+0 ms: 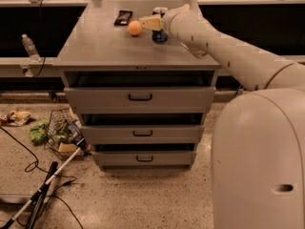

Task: Move pepsi can near white bowl

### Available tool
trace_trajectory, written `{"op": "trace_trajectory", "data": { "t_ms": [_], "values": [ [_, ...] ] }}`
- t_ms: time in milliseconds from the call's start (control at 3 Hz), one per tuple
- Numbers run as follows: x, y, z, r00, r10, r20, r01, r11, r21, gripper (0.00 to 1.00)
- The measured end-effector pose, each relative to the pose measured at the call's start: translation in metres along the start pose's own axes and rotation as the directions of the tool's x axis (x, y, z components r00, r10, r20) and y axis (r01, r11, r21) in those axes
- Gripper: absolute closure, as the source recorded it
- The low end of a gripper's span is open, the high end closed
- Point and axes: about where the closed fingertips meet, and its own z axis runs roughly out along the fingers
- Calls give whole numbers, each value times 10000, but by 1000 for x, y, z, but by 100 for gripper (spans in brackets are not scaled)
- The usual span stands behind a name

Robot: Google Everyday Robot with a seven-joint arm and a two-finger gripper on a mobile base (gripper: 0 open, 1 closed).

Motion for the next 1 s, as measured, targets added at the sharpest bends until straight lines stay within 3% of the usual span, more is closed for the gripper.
{"op": "trace_trajectory", "data": {
  "t_ms": [333, 667, 1000],
  "values": [
    [-29, -7, -50, 9990, -134, 432, 132, 9999, 38, 0],
    [-66, -26, -137, 9979, -385, 513, 400, 9988, -296, 0],
    [-61, -31, -133, 9982, -354, 490, 362, 9992, -158, 0]
  ]
}}
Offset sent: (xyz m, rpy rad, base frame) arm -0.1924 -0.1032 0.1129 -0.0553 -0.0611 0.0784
